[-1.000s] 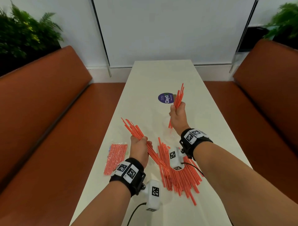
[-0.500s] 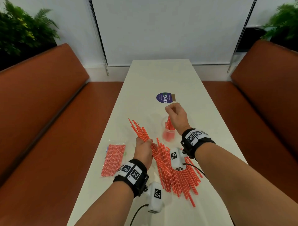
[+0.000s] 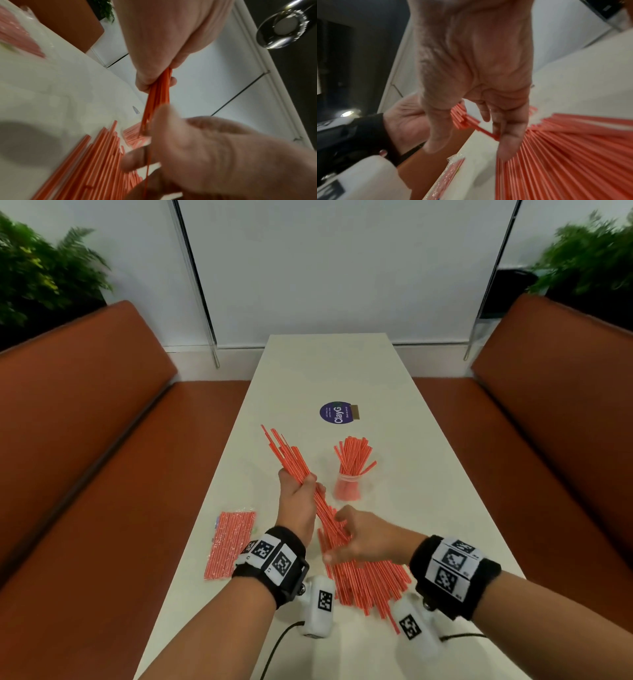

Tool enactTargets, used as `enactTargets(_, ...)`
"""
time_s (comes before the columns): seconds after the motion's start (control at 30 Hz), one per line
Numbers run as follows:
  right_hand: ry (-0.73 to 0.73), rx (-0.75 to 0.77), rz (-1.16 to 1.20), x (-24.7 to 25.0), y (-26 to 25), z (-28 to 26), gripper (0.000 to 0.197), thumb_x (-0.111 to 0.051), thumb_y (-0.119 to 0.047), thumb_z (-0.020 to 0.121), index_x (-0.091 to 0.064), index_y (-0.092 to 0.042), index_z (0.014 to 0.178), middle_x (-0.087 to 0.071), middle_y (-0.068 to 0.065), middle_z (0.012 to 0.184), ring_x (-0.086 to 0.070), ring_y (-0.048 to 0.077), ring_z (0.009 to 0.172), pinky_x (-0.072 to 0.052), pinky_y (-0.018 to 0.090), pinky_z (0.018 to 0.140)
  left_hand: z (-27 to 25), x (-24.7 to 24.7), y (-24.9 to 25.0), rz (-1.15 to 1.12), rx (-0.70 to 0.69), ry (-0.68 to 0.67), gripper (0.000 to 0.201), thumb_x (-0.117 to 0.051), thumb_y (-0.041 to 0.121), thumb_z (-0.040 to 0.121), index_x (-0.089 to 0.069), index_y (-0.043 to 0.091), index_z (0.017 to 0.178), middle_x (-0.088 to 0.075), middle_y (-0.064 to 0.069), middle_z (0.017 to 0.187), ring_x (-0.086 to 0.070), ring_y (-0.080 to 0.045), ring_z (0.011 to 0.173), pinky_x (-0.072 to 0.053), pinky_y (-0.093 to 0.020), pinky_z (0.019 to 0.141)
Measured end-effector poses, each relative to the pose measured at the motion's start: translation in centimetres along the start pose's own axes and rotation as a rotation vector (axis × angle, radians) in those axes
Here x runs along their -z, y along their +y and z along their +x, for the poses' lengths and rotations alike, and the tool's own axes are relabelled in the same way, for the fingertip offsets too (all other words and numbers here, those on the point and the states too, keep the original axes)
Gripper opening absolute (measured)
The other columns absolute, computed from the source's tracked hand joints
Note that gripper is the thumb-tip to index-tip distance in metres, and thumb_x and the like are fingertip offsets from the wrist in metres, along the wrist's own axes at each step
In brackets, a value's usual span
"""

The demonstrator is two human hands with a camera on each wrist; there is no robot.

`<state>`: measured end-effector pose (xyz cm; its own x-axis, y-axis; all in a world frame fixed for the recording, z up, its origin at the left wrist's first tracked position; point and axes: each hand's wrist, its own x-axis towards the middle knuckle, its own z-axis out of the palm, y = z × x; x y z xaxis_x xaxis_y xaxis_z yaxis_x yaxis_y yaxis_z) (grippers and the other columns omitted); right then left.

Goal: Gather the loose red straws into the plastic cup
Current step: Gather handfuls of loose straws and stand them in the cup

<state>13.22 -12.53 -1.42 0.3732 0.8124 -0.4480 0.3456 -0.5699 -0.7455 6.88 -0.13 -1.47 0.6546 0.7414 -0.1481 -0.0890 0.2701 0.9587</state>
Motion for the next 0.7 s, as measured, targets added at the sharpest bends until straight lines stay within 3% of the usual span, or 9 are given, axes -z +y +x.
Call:
enactTargets(0.1,-0.035,-0.006,0.415,-0.6,0.3,0.4,0.024,-0.069,-0.011,0.082,-0.051,-0.007,0.097,-0.060,0.013,0.085,-0.059,0.018,0.068,-0.054,0.035,0.070,-0.6,-0.8,0.0,-0.002,-0.045,-0.062,0.023,-0.040,0.003,0.096,-0.046,0.026,0.095,-0.050,0.000,0.083,-0.050,-0.018,0.074,-0.042,-0.040,0.082)
enactTargets(0.2,-0.027,-0.025,0.467,-0.7,0.1,0.5,0.010,-0.057,-0.003,0.083,-0.050,-0.007,0.089,-0.050,0.011,0.070,-0.048,0.016,0.057,-0.040,0.030,0.059,-1.0,-1.3,0.1,-0.008,-0.078,-0.094,0.027,-0.039,0.000,0.096,-0.047,0.026,0.099,-0.056,0.000,0.089,-0.050,-0.017,0.073,-0.042,-0.038,0.081)
enactTargets(0.33,-0.054,-0.049,0.511,-0.7,-0.5,0.4,0.016,-0.043,0.001,0.080,-0.047,-0.009,0.092,-0.044,0.009,0.067,-0.042,0.015,0.053,-0.033,0.027,0.051,-1.5,-1.9,-0.4,0.003,-0.086,-0.111,0.023,-0.045,0.008,0.097,-0.044,0.022,0.115,-0.060,0.004,0.085,-0.053,-0.018,0.082,-0.044,-0.039,0.087)
enactTargets(0.4,-0.014,-0.032,0.549,-0.6,-1.1,0.4,0.020,-0.040,0.005,0.081,-0.049,-0.006,0.095,-0.043,0.008,0.065,-0.041,0.013,0.052,-0.034,0.023,0.047,-1.8,-2.1,-0.7,0.026,-0.055,-0.136,0.021,-0.047,0.013,0.097,-0.050,0.029,0.110,-0.058,0.007,0.084,-0.053,-0.017,0.086,-0.043,-0.040,0.087)
enactTargets(0.47,0.028,-0.024,0.601,-0.3,-1.5,0.3,0.024,-0.040,0.011,0.082,-0.053,-0.003,0.096,-0.045,0.007,0.067,-0.043,0.013,0.056,-0.038,0.021,0.047,-2.0,-2.2,-0.7,0.017,-0.003,-0.175,0.023,-0.045,0.010,0.098,-0.055,0.029,0.104,-0.058,0.005,0.081,-0.056,-0.015,0.079,-0.046,-0.038,0.084)
enactTargets(0.53,0.022,-0.024,0.622,0.0,-1.6,0.0,0.025,-0.043,0.015,0.081,-0.054,0.000,0.098,-0.049,0.012,0.077,-0.050,0.018,0.068,-0.046,0.024,0.058,-2.1,-2.2,-0.5,-0.018,0.044,-0.216,0.022,-0.044,0.008,0.098,-0.057,0.025,0.097,-0.058,0.002,0.074,-0.059,-0.012,0.068,-0.049,-0.036,0.075)
enactTargets(0.57,0.021,-0.034,0.552,0.2,-1.6,-0.2,0.027,-0.047,0.013,0.079,-0.054,0.001,0.102,-0.049,0.014,0.083,-0.052,0.021,0.073,-0.049,0.027,0.064,-2.1,-2.2,-0.5,-0.043,0.065,-0.233,0.022,-0.043,0.006,0.098,-0.057,0.023,0.093,-0.058,0.002,0.071,-0.060,-0.011,0.063,-0.050,-0.034,0.070)
enactTargets(0.63,0.089,-0.049,0.180,1.3,-2.1,-0.6,0.039,-0.057,0.002,0.077,-0.047,0.004,0.115,-0.052,0.014,0.089,-0.060,0.023,0.077,-0.053,0.035,0.066,-1.8,-1.9,-0.6,-0.068,0.084,-0.254,0.023,-0.042,0.003,0.098,-0.056,0.019,0.091,-0.059,0.003,0.068,-0.060,-0.009,0.059,-0.050,-0.028,0.061)
enactTargets(0.7,0.307,0.012,-0.066,3.0,-3.1,-0.8,0.055,-0.061,-0.012,0.079,-0.037,-0.002,0.128,-0.056,0.011,0.105,-0.064,0.028,0.096,-0.056,0.040,0.076,-1.7,-1.5,-0.6,-0.044,0.076,-0.304,0.021,-0.042,0.001,0.098,-0.054,0.017,0.099,-0.062,0.002,0.071,-0.058,-0.011,0.063,-0.049,-0.023,0.056)
